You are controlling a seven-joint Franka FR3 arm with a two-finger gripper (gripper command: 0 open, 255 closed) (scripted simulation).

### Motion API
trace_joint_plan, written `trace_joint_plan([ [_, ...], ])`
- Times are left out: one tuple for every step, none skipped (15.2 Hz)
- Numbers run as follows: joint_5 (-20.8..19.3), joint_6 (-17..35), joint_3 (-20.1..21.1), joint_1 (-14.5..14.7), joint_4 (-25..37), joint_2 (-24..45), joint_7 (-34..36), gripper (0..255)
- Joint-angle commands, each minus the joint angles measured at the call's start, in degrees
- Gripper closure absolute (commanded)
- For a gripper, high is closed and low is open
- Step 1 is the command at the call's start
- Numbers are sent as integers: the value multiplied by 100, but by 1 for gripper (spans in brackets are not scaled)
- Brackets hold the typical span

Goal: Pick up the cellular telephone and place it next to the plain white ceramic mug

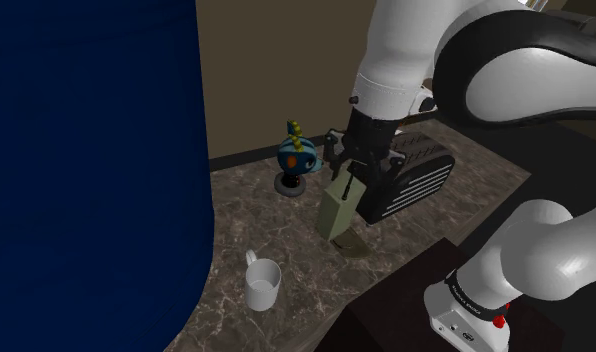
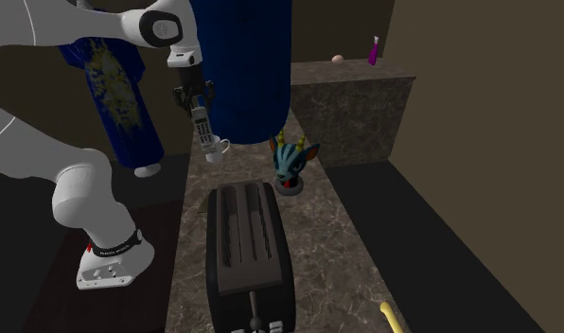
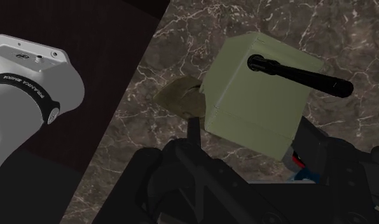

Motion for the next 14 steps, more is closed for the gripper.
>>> trace_joint_plan([
  [17, 161, 23, 9, -155, 0, 1, 255],
  [24, 239, 37, 12, -227, 5, 5, 255],
  [32, 316, 52, 16, -298, 12, 8, 255],
  [39, 394, 67, 19, -368, 20, 12, 255],
  [46, 472, 82, 22, -437, 30, 16, 255],
  [53, 551, 98, 25, -504, 41, 21, 255],
  [59, 630, 114, 28, -571, 53, 26, 255],
  [65, 710, 130, 30, -637, 67, 31, 255],
  [71, 789, 148, 31, -702, 83, 36, 255],
  [76, 870, 165, 33, -765, 100, 42, 255],
  [81, 951, 183, 34, -828, 119, 49, 255],
  [86, 1032, 201, 34, -889, 139, 56, 255],
  [90, 1114, 220, 35, -950, 161, 63, 255],
  [94, 1196, 239, 34, -1009, 185, 70, 255],
])
